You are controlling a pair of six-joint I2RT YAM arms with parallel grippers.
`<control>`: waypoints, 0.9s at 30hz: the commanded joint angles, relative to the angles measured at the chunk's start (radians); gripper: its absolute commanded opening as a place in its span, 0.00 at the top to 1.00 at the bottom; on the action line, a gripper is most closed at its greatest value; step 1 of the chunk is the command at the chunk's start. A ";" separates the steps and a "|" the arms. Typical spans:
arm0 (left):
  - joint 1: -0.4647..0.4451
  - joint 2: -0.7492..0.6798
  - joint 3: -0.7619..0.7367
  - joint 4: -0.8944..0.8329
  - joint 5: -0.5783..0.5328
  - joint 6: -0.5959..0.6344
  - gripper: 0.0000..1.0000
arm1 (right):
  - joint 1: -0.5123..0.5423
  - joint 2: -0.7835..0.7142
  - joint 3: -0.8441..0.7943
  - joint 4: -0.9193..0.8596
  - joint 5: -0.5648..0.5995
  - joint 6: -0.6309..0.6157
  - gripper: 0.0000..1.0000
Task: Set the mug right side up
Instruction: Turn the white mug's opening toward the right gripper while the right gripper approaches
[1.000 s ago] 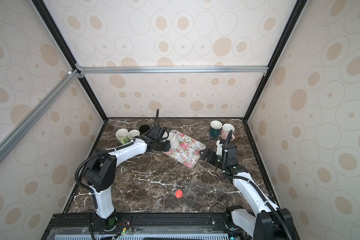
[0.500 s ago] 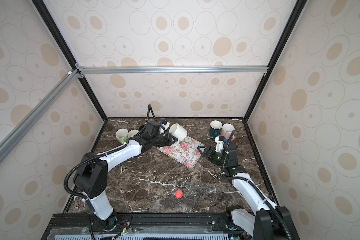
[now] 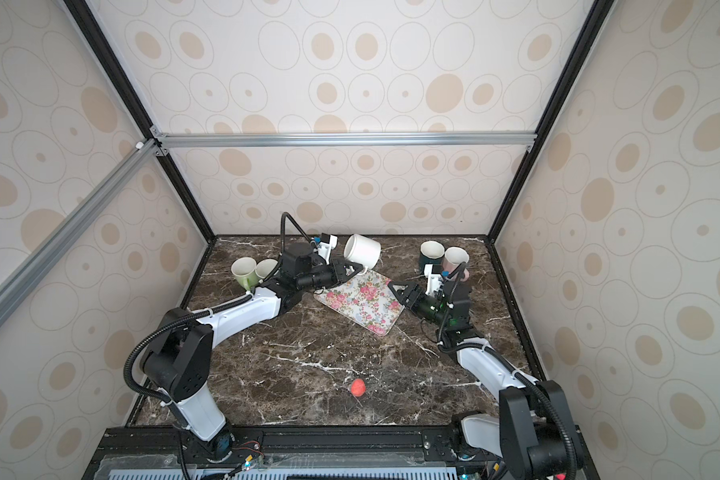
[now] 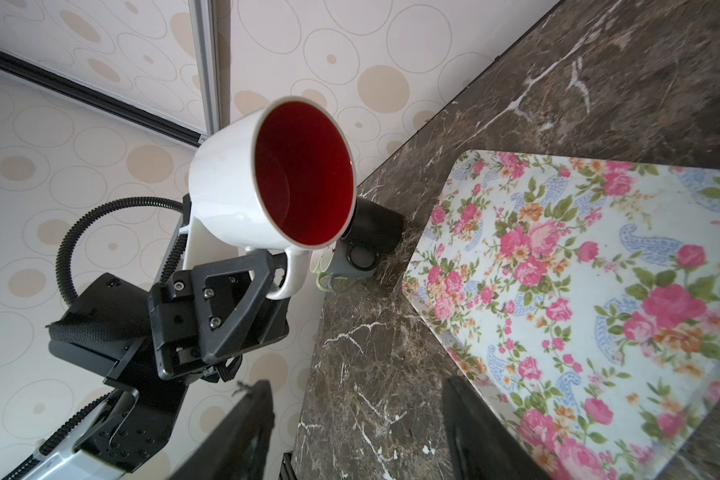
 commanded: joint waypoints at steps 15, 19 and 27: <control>-0.012 0.023 0.056 0.258 0.097 -0.087 1.00 | 0.054 0.121 0.053 0.236 -0.027 0.092 0.38; -0.031 0.044 0.085 0.254 0.128 -0.081 1.00 | 0.059 0.139 0.058 0.265 -0.037 0.104 0.38; -0.056 0.069 0.102 0.296 0.156 -0.111 1.00 | 0.062 0.164 0.061 0.320 -0.046 0.124 0.43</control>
